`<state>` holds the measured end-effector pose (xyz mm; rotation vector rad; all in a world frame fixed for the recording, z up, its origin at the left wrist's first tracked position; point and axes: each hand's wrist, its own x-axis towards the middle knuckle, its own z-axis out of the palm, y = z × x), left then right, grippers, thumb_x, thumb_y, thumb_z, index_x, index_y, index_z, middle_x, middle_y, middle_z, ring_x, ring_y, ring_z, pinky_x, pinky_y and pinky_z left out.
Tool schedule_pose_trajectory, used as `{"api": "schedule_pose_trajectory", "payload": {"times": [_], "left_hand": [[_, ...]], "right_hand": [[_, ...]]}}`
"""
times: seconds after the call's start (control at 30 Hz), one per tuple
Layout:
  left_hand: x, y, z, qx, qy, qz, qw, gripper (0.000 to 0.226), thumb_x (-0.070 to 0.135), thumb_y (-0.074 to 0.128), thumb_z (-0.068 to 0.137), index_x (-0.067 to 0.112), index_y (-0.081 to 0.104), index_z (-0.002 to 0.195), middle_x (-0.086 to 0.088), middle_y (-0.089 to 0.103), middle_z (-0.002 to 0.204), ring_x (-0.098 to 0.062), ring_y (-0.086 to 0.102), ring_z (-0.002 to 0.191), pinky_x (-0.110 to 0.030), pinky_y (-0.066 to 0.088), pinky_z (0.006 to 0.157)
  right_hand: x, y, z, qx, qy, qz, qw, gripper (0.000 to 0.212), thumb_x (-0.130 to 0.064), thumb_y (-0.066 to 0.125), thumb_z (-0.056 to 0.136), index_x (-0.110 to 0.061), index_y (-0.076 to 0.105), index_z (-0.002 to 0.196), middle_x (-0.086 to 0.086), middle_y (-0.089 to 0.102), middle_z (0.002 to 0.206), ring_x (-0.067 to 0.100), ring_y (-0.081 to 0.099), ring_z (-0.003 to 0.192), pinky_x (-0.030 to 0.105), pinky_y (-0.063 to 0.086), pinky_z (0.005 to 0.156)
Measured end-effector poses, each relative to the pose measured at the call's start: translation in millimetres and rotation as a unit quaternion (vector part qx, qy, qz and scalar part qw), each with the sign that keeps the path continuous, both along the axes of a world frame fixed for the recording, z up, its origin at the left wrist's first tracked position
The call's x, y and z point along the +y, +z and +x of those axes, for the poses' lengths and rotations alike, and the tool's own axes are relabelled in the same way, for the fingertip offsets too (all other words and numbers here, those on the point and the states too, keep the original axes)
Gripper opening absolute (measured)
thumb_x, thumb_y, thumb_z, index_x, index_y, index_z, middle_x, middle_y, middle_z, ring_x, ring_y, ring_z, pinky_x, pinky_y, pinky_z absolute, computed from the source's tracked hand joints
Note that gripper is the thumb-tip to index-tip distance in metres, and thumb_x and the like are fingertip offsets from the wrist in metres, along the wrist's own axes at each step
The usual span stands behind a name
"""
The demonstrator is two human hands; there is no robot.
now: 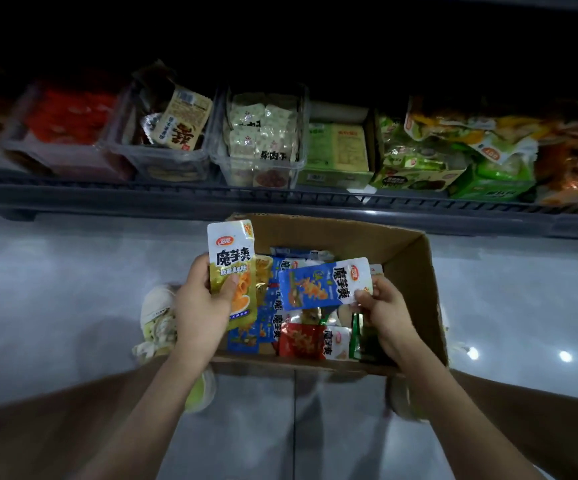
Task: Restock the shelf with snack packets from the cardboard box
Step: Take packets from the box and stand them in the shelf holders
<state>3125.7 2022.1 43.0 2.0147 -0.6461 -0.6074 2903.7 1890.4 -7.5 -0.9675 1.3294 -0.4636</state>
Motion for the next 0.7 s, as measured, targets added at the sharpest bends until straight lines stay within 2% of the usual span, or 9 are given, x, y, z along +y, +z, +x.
{"api": "schedule_pose_trajectory", "payload": {"times": [0.07, 0.13, 0.2, 0.27, 0.33, 0.43, 0.5, 0.57, 0.7], "left_hand": [[1.7, 11.0, -0.8, -0.016, -0.001, -0.003, 1.000, 0.032, 0.010, 0.063, 0.089, 0.015, 0.054, 0.119, 0.005, 0.067, 0.102, -0.016, 0.065, 0.090, -0.035, 0.053, 0.079], [1.2, 25.4, -1.0, -0.006, 0.000, -0.012, 1.000, 0.030, 0.005, 0.061, 0.089, 0.013, 0.054, 0.117, 0.004, 0.065, 0.098, -0.014, 0.066, 0.088, -0.031, 0.053, 0.074], [-1.5, 43.8, -2.1, 0.050, -0.004, -0.024, 0.998, 0.028, -0.001, 0.058, 0.089, 0.017, 0.053, 0.110, 0.006, 0.063, 0.091, 0.002, 0.064, 0.072, -0.014, 0.048, 0.056], [-5.7, 60.0, -2.5, 0.122, -0.034, -0.026, 0.992, 0.031, -0.006, 0.058, 0.086, 0.016, 0.054, 0.107, 0.003, 0.066, 0.093, -0.002, 0.064, 0.073, -0.008, 0.044, 0.051], [-8.6, 76.6, -5.0, 0.208, -0.083, -0.041, 0.974, 0.032, -0.007, 0.059, 0.082, 0.010, 0.060, 0.108, 0.001, 0.072, 0.093, -0.018, 0.067, 0.085, -0.018, 0.051, 0.064], [-9.7, 106.8, -13.3, 0.316, -0.120, -0.068, 0.939, 0.026, -0.004, 0.051, 0.088, 0.012, 0.060, 0.107, -0.004, 0.071, 0.090, -0.019, 0.066, 0.076, -0.029, 0.052, 0.065], [-11.2, 124.1, -15.4, 0.327, -0.132, -0.068, 0.933, 0.027, -0.002, 0.048, 0.093, 0.017, 0.060, 0.106, -0.004, 0.071, 0.092, -0.019, 0.067, 0.077, -0.032, 0.054, 0.066], [-11.1, 138.5, -14.6, 0.299, -0.150, -0.069, 0.940, 0.029, -0.001, 0.048, 0.094, 0.021, 0.061, 0.109, -0.003, 0.072, 0.097, -0.018, 0.068, 0.084, -0.033, 0.055, 0.073], [-7.4, 159.4, -9.9, 0.240, -0.154, -0.078, 0.955, 0.029, 0.001, 0.048, 0.095, 0.020, 0.059, 0.113, 0.000, 0.072, 0.096, -0.009, 0.069, 0.077, -0.022, 0.053, 0.061]], "right_hand": [[-2.7, 27.1, -10.5, -0.060, 0.034, 0.006, 0.998, 0.016, 0.004, 0.052, 0.092, -0.009, 0.060, 0.097, 0.008, 0.072, 0.093, 0.022, 0.065, 0.082, 0.025, 0.054, 0.066], [-5.7, 54.8, -15.1, -0.145, 0.067, 0.016, 0.987, 0.012, 0.002, 0.063, 0.082, -0.006, 0.060, 0.092, 0.007, 0.071, 0.083, 0.020, 0.061, 0.075, 0.021, 0.052, 0.060], [-8.5, 82.5, -14.2, -0.218, 0.100, 0.034, 0.970, 0.043, -0.017, 0.087, 0.056, -0.005, 0.061, 0.087, 0.008, 0.069, 0.076, 0.019, 0.061, 0.066, 0.021, 0.052, 0.056], [-7.5, 109.9, -10.3, -0.264, 0.138, 0.045, 0.953, 0.063, -0.024, 0.095, 0.036, -0.005, 0.059, 0.083, 0.008, 0.068, 0.071, 0.015, 0.062, 0.058, 0.022, 0.052, 0.054], [-4.6, 136.5, -3.3, -0.286, 0.169, 0.046, 0.942, 0.059, -0.015, 0.093, 0.039, -0.004, 0.055, 0.083, 0.006, 0.068, 0.069, 0.013, 0.063, 0.054, 0.022, 0.053, 0.052], [-1.9, 168.7, 8.3, -0.241, 0.185, 0.026, 0.952, 0.035, 0.011, 0.071, 0.060, -0.003, 0.052, 0.086, 0.004, 0.068, 0.065, 0.012, 0.060, 0.051, 0.023, 0.053, 0.053], [-0.5, 186.6, 11.6, -0.181, 0.210, 0.004, 0.961, 0.019, 0.013, 0.054, 0.080, -0.003, 0.054, 0.091, 0.005, 0.068, 0.067, 0.013, 0.059, 0.052, 0.029, 0.054, 0.060], [-0.7, 200.9, 10.6, -0.171, 0.240, -0.003, 0.956, 0.020, 0.012, 0.047, 0.087, -0.005, 0.057, 0.089, 0.006, 0.071, 0.073, 0.016, 0.063, 0.059, 0.031, 0.052, 0.063], [-1.3, 232.2, 6.1, -0.248, 0.242, -0.017, 0.938, 0.017, 0.005, 0.062, 0.067, -0.008, 0.067, 0.078, 0.007, 0.072, 0.072, 0.017, 0.069, 0.064, 0.024, 0.052, 0.054]]}}
